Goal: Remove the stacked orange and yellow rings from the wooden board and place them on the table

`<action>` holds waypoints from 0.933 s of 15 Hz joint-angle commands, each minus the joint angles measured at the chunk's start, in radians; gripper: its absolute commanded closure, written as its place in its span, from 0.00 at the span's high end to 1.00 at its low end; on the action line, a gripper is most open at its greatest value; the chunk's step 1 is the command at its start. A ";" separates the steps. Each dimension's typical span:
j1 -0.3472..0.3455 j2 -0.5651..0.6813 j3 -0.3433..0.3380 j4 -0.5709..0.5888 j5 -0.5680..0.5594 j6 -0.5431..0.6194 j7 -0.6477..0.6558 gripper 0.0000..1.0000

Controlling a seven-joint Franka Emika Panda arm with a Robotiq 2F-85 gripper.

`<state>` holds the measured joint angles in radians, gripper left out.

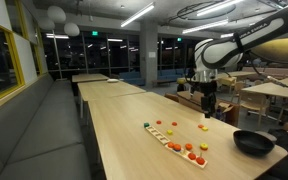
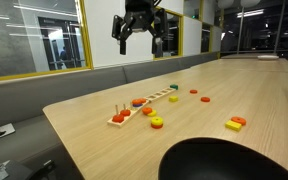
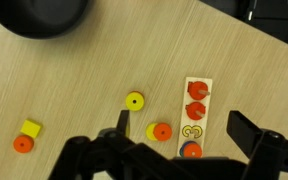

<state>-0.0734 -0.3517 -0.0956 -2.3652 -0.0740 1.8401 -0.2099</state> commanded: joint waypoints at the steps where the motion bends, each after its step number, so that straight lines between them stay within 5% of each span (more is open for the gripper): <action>1: 0.002 -0.106 -0.022 0.008 0.023 -0.107 -0.030 1.00; 14: -0.027 -0.299 -0.078 -0.086 0.074 -0.002 0.019 1.00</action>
<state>-0.0874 -0.5897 -0.1761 -2.4076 -0.0077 1.7872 -0.2068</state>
